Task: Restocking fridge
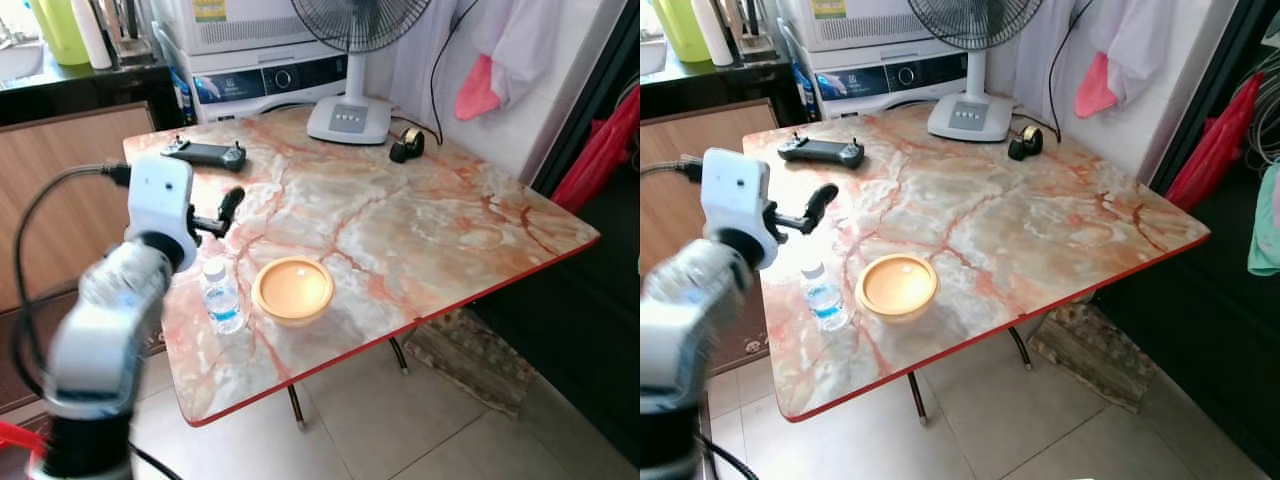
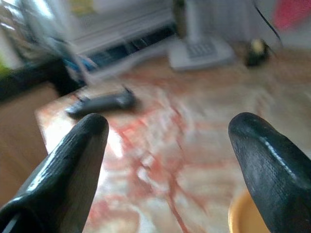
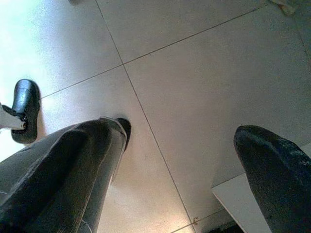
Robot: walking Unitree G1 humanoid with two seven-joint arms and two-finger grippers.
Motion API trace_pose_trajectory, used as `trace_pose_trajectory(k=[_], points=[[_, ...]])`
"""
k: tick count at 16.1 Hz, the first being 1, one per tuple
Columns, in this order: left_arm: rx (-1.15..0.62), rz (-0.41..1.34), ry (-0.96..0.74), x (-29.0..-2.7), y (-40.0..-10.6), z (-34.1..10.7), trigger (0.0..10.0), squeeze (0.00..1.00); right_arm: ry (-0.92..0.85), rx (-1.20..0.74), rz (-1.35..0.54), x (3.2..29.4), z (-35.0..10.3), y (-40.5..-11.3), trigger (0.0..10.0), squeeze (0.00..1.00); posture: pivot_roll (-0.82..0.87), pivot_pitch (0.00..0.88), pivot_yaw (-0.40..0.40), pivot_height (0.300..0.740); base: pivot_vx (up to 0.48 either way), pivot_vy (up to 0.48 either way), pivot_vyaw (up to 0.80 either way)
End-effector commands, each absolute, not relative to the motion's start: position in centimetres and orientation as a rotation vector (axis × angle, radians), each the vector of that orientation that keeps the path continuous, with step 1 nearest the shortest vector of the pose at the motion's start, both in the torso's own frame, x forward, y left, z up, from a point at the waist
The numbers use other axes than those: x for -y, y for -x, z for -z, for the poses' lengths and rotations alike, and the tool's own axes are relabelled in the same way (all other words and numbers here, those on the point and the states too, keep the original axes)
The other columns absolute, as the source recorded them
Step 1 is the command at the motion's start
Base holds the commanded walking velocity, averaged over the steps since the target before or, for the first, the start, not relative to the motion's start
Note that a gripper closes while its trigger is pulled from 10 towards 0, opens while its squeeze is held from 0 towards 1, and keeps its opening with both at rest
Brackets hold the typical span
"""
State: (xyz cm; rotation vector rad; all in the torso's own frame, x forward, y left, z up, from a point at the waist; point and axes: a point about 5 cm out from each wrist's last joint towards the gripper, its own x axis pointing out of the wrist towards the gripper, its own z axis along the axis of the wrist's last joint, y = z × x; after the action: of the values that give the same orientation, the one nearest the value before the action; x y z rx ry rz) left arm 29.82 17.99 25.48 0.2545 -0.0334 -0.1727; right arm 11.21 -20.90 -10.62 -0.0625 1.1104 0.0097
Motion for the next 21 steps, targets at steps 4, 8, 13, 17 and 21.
trace_pose_trajectory(k=[4, 8, 13, 17, 21], points=[[-0.203, 0.3, -0.315, -17.5, -30.3, -24.1, 10.0, 0.0, 0.067, -1.112, -0.025, 20.6, 10.6, -11.5, 10.0, 0.0, 0.13, 0.0, -0.036, 0.74, 0.0, 0.0, 0.0], [-0.324, 0.317, -0.339, -18.3, -31.4, -22.6, 10.0, 0.0, 0.064, -1.112, -0.016, 20.7, 10.6, -11.5, 10.0, 0.0, 0.12, 0.0, -0.034, 0.74, 0.0, 0.0, 0.0], [-0.373, 0.306, -0.254, -18.6, -32.4, -21.7, 10.0, 0.0, 0.065, -1.112, -0.008, 20.8, 10.6, -11.4, 10.0, 0.0, 0.11, 0.0, -0.036, 0.74, 0.0, 0.0, 0.0], [-0.387, 0.313, -0.233, -18.6, -32.5, -21.6, 10.0, 0.0, 0.071, -1.111, -0.006, 20.9, 10.6, -11.4, 10.0, 0.0, 0.1, 0.0, -0.035, 0.74, 0.0, 0.0, 0.0], [-0.397, 0.337, -0.226, -18.1, -31.6, -21.7, 10.0, 0.0, 0.072, -1.111, -0.006, 20.9, 10.6, -11.3, 10.0, 0.0, 0.09, 0.0, -0.025, 0.74, 0.0, 0.0, 0.0]])
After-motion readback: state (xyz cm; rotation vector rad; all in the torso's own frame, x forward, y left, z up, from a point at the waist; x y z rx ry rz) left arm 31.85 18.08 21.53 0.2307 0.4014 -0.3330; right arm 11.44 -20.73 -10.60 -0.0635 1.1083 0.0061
